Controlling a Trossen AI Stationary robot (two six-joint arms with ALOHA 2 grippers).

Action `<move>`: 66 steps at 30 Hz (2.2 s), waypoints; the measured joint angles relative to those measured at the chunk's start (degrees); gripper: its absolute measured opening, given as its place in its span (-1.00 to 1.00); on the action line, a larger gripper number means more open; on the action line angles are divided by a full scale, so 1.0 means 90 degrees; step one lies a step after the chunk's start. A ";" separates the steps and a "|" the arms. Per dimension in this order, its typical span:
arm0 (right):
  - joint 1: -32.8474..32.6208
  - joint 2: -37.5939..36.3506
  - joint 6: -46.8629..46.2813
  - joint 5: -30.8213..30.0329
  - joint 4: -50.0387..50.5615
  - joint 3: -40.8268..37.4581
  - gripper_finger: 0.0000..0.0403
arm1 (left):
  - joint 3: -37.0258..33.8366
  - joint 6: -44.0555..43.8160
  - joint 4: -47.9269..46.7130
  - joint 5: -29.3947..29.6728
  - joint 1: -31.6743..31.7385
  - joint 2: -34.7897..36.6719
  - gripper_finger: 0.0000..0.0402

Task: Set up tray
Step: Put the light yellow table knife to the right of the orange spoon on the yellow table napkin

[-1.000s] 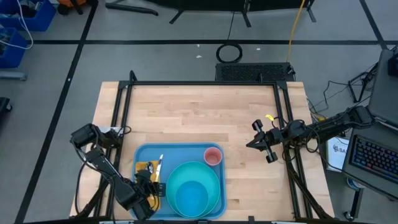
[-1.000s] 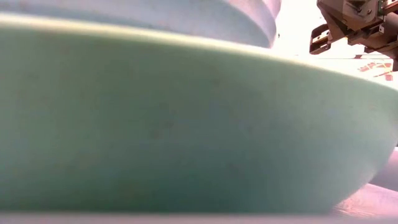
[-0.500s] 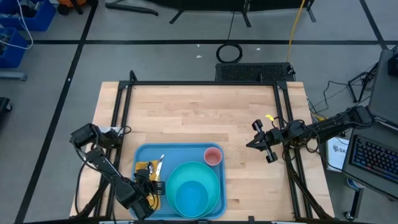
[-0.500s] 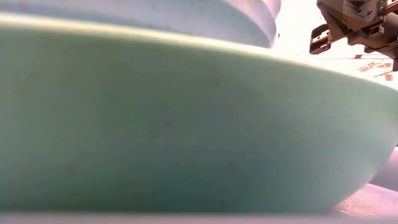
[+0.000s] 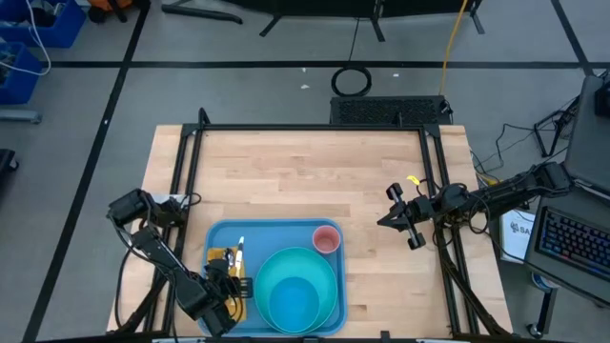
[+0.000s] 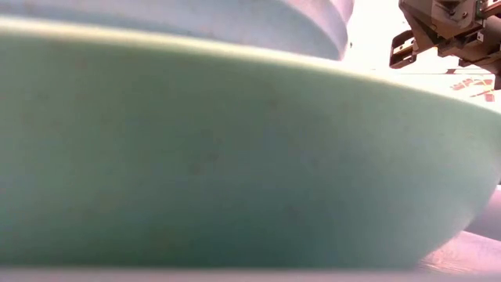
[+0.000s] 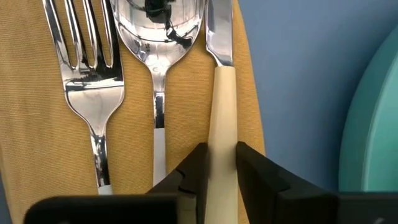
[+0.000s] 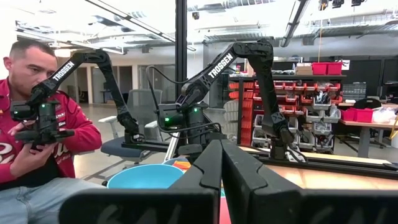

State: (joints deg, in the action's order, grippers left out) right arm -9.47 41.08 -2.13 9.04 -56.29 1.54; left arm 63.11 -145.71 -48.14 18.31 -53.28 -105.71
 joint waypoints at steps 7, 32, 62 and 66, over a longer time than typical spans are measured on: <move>0.0000 0.0002 0.0000 -0.0001 0.0000 0.0000 -1.00 | 0.0001 0.0004 0.0008 0.0044 -0.0004 0.0001 -0.71; 0.0000 0.0000 0.0000 0.0000 -0.0001 0.0002 -1.00 | -0.0007 -0.0463 0.0071 0.0085 -0.0092 -0.0022 -0.50; 0.0000 0.0002 0.0000 0.0000 0.0000 0.0005 -1.00 | 0.0330 -0.0444 -0.0486 -0.0002 -0.0073 -0.0015 -0.29; -0.0002 0.0001 0.0000 0.0000 0.0000 0.0005 -1.00 | 0.0333 -0.0546 -0.0500 -0.0026 -0.0139 -0.0012 -0.26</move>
State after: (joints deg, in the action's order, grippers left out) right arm -9.50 41.09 -2.13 9.04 -56.29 1.58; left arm 66.11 -150.62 -52.64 18.08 -54.53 -105.82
